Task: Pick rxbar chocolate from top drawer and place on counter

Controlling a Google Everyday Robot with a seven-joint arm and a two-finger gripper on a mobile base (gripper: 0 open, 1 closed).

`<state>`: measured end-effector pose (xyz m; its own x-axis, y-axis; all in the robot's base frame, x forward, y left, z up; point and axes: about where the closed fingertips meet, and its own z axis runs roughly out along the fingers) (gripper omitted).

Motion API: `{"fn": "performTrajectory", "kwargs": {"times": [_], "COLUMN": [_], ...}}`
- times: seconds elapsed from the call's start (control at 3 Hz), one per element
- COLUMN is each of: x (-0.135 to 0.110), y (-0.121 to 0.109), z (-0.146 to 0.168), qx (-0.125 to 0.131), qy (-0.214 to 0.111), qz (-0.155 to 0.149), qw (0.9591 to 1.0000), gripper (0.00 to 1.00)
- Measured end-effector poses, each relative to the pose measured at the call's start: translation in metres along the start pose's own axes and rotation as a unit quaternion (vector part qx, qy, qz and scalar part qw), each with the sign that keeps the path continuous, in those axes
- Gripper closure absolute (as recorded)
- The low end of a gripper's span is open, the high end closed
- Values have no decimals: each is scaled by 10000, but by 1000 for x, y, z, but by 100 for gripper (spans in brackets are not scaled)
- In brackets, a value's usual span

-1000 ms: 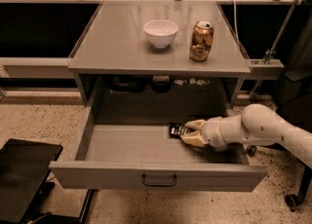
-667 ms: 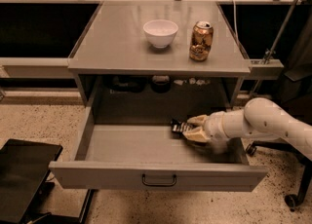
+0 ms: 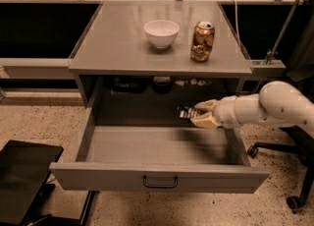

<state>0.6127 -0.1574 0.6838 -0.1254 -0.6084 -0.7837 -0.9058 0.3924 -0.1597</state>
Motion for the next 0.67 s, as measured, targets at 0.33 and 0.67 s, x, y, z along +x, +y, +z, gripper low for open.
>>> {"fn": "performTrajectory", "kwargs": {"times": [0.33,0.67], "x": [-34,-70], "y": [-26,-50], "z": [-32,-60], "qx": [-114,-295], "qy": [-316,-626], "qz": [-122,-232], "qw": [9994,9973], "gripper": [100,100]}}
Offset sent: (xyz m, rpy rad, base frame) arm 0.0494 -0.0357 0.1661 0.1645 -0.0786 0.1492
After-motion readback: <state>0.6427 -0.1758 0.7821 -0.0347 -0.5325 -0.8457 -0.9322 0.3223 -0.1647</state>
